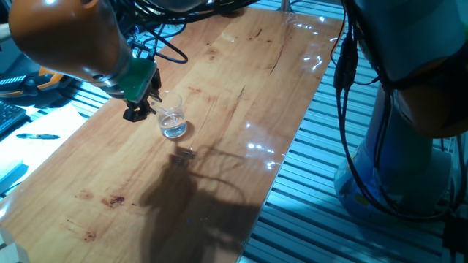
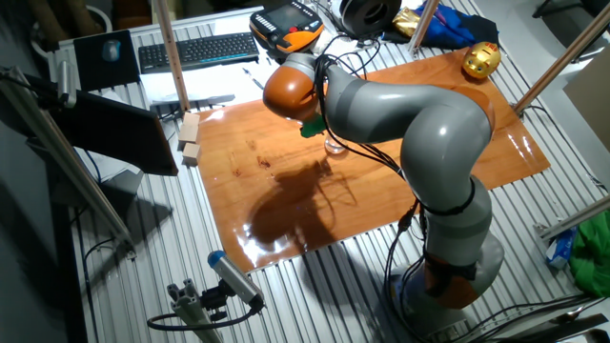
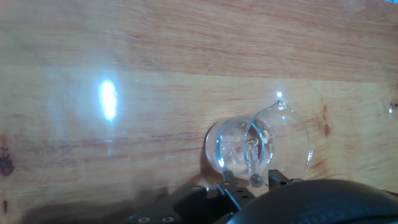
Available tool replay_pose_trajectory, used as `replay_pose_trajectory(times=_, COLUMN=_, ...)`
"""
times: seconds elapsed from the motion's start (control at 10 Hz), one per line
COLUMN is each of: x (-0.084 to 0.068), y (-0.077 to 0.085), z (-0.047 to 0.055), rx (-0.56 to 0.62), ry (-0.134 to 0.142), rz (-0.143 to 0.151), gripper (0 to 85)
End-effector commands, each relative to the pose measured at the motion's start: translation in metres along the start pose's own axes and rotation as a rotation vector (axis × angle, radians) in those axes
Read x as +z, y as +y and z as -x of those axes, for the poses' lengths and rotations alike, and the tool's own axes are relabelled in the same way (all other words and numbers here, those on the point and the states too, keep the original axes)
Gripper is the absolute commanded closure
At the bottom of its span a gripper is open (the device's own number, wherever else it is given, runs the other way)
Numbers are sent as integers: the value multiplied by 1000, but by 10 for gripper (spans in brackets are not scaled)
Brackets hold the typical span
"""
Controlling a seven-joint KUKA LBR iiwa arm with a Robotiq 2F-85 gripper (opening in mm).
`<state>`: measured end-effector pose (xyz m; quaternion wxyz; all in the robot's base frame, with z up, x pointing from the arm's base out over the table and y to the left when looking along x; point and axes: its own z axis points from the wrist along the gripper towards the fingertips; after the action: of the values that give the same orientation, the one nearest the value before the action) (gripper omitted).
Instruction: Stir the beaker with a glass rod
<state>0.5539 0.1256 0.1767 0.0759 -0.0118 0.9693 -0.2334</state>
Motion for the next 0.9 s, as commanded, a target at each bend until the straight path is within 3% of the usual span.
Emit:
replay_pose_trajectory(times=0.0, x=1, y=0, z=0, rx=0, ry=0, rz=1, gripper=510)
replay_pose_trajectory(times=0.8, x=9, y=2, z=0, rx=1, ry=1, rz=-17, gripper=510)
